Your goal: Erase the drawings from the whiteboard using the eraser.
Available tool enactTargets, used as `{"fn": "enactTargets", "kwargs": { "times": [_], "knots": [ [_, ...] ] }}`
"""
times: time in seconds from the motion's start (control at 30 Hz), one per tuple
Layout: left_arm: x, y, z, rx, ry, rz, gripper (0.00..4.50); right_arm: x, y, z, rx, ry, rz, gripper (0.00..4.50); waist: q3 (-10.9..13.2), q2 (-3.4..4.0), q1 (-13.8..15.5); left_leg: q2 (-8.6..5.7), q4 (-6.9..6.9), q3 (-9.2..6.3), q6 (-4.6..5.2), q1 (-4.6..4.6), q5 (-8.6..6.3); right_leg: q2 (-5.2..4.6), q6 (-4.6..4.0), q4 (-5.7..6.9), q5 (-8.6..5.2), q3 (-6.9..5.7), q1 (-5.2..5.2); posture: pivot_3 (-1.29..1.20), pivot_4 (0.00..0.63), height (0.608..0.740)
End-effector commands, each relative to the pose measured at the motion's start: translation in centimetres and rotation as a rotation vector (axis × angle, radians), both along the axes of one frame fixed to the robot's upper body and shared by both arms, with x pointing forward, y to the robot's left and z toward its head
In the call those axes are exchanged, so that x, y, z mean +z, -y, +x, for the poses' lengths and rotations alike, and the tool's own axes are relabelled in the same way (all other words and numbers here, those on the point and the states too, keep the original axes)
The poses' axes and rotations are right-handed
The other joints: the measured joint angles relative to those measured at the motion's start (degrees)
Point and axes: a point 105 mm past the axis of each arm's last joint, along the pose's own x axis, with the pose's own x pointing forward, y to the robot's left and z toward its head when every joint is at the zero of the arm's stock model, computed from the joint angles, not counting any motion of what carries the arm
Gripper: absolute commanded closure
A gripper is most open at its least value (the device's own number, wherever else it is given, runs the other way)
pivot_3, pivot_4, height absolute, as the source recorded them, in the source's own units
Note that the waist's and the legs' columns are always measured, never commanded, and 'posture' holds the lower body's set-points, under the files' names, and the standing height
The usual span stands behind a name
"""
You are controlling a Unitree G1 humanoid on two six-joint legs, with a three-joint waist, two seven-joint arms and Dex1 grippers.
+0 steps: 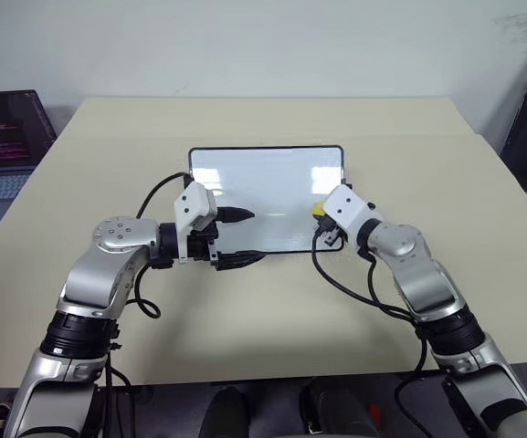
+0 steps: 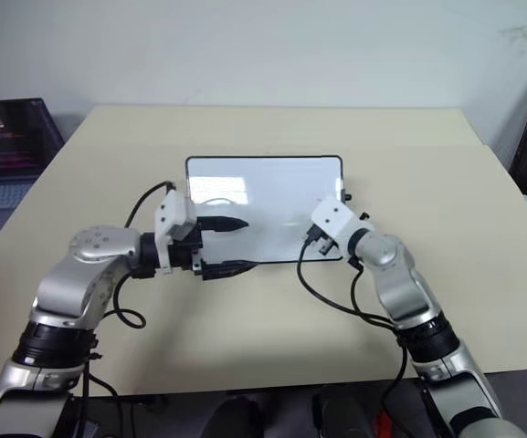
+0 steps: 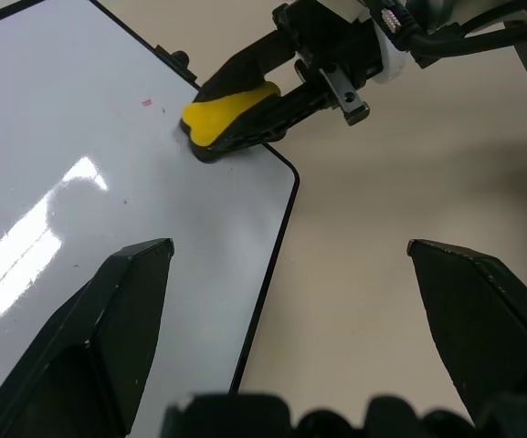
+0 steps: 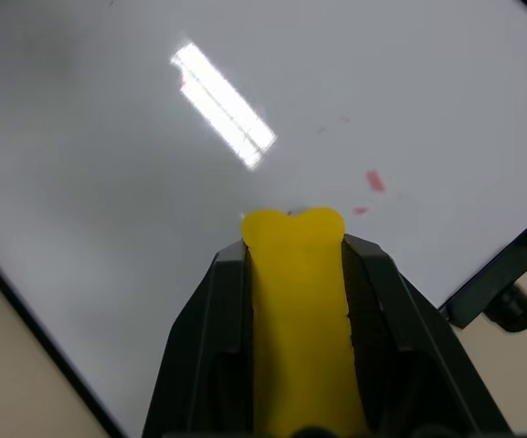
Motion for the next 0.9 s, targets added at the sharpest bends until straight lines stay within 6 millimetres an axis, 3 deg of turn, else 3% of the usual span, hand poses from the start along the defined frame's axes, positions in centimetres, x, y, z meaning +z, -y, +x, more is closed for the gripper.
{"fn": "enactTargets", "kwargs": {
  "times": [0.03,0.13,0.3,0.37,0.5,0.63,0.73,0.83,0.9],
  "knots": [
    [1.0,0.1,-0.3,-0.008,0.037,-0.017,0.0,2.5,1.4,1.3,-0.078,0.114,0.022,3.51,0.01,0.01,0.21,0.0,0.0,0.0,0.0,-0.01,0.0,0.0,0.0,0.0,0.0,0.0,-0.01,0.0,0.15,0.74],
    [1.0,0.1,-0.3,-0.004,0.038,-0.02,0.0,2.4,1.3,1.3,-0.065,0.112,0.018,3.51,0.01,0.01,0.37,0.01,-0.01,-0.03,0.0,-0.1,0.0,-0.02,0.0,-0.08,0.0,-0.02,-0.02,0.0,0.15,0.74],
    [1.1,0.1,-0.2,-0.001,0.044,-0.02,0.0,-1.4,1.4,-0.1,0.009,-0.078,-0.089,3.51,0.0,-0.01,0.52,0.01,-0.01,-0.02,0.0,-0.15,-0.01,-0.06,-0.23,-0.16,0.13,-0.01,-0.03,0.0,0.15,0.74],
    [1.2,0.0,-0.2,0.001,0.044,-0.018,0.0,-1.9,1.2,-0.7,0.037,-0.109,-0.106,3.51,-0.01,-0.01,0.5,0.01,-0.01,-0.03,0.01,-0.13,-0.01,-0.06,-0.22,-0.16,0.12,-0.03,-0.02,0.0,0.15,0.74],
    [1.3,-0.1,-0.2,0.005,0.048,-0.015,0.0,-0.8,0.1,-0.8,0.075,-0.074,-0.092,3.51,0.0,-0.01,0.24,0.0,-0.01,-0.03,0.01,-0.06,-0.01,-0.02,0.0,-0.06,0.0,-0.03,-0.02,0.0,0.15,0.74],
    [1.2,-0.3,-0.4,0.014,0.046,-0.014,0.0,2.7,-1.1,0.5,0.06,0.103,-0.052,3.51,0.01,0.01,-0.02,0.01,-0.02,-0.01,0.0,-0.03,-0.01,0.02,0.0,-0.02,0.0,-0.01,-0.02,0.0,0.15,0.74],
    [1.1,-0.5,-0.5,0.02,0.044,-0.012,0.0,3.8,-2.1,0.7,0.078,0.173,-0.024,3.51,0.02,0.03,0.19,0.01,-0.03,-0.03,0.0,-0.11,-0.01,0.02,0.0,-0.06,0.0,-0.03,-0.07,0.0,0.15,0.74],
    [1.2,-0.6,-0.6,0.023,0.044,-0.011,0.0,3.1,-2.4,0.7,0.093,0.155,-0.043,3.51,0.02,0.03,0.4,0.03,-0.04,-0.06,0.0,-0.24,-0.01,-0.01,-0.22,-0.16,0.11,-0.05,-0.11,0.0,0.15,0.74],
    [1.3,-0.7,-0.5,0.027,0.047,-0.009,0.0,1.0,-2.0,0.2,0.119,0.061,-0.097,3.51,0.02,0.03,0.59,0.04,-0.05,-0.08,0.0,-0.45,-0.03,-0.05,-0.22,-0.29,0.11,-0.09,-0.22,0.0,0.15,0.74]
  ]
}}
